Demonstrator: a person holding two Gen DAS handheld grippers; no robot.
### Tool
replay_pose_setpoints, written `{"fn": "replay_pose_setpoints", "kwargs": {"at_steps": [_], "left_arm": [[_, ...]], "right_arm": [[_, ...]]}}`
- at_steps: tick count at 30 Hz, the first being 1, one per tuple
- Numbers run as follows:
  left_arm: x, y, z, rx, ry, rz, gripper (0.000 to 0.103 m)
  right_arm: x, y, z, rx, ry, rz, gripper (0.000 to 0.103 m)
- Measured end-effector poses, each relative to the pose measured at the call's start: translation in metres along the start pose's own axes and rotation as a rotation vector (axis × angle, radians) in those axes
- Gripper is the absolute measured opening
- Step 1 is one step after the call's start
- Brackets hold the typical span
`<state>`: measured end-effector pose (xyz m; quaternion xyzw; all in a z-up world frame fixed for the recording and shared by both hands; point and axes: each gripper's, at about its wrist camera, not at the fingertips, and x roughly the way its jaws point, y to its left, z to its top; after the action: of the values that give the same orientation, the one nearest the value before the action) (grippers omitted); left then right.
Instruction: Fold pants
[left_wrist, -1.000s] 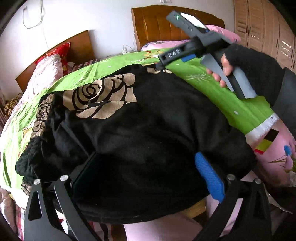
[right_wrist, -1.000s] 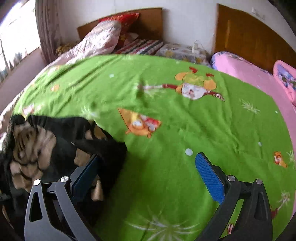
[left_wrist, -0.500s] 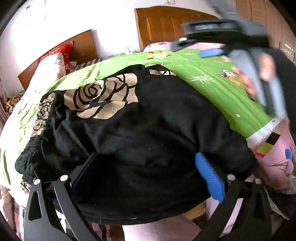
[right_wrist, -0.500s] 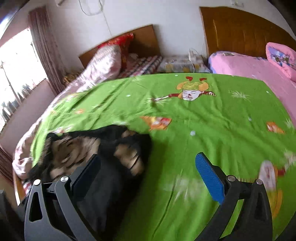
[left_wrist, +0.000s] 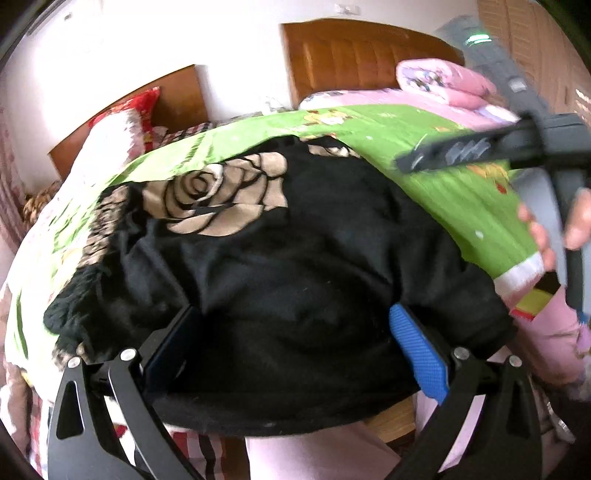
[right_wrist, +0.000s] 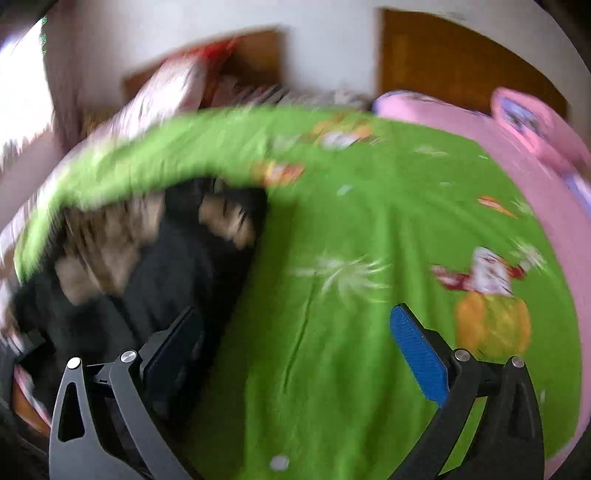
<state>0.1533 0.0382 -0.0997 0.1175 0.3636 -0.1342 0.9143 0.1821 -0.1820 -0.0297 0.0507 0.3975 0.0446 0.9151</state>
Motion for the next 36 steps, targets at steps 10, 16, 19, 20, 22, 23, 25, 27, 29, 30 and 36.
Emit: {"fn": "replay_pose_setpoints", "kwargs": {"at_steps": [10,16,19,20,22,23,25,27,29,30,36], "left_arm": [[-0.088,0.016,-0.003,-0.142,-0.230,0.383,0.102],[-0.116,0.020,-0.013,-0.229,-0.297,0.430,0.102],[-0.119,0.019,-0.017,-0.251,-0.297,0.382,0.102],[-0.121,0.018,-0.019,-0.253,-0.300,0.374,0.102],[-0.122,0.015,-0.022,-0.242,-0.299,0.365,0.102],[-0.122,0.014,-0.023,-0.239,-0.298,0.366,0.102],[-0.121,0.014,-0.024,-0.237,-0.292,0.357,0.102],[-0.119,0.014,-0.025,-0.242,-0.285,0.350,0.102],[-0.118,0.015,-0.026,-0.249,-0.271,0.350,0.102],[-0.117,0.015,-0.026,-0.252,-0.267,0.349,0.102],[-0.116,0.018,-0.029,-0.261,-0.260,0.351,0.102]], "right_arm": [[-0.115,0.024,-0.094,-0.021,-0.285,0.130,0.099],[-0.122,0.059,-0.123,-0.109,-0.320,0.106,0.099],[-0.124,0.069,-0.127,-0.156,-0.337,0.084,0.099],[-0.124,0.071,-0.128,-0.162,-0.337,0.081,0.099],[-0.125,0.073,-0.132,-0.173,-0.333,0.084,0.099],[-0.125,0.074,-0.133,-0.177,-0.328,0.086,0.099],[-0.124,0.074,-0.134,-0.180,-0.322,0.089,0.099],[-0.124,0.075,-0.135,-0.182,-0.321,0.092,0.099],[-0.124,0.076,-0.135,-0.188,-0.320,0.093,0.099],[-0.123,0.077,-0.135,-0.191,-0.317,0.094,0.099],[-0.122,0.080,-0.137,-0.207,-0.307,0.102,0.099]]}}
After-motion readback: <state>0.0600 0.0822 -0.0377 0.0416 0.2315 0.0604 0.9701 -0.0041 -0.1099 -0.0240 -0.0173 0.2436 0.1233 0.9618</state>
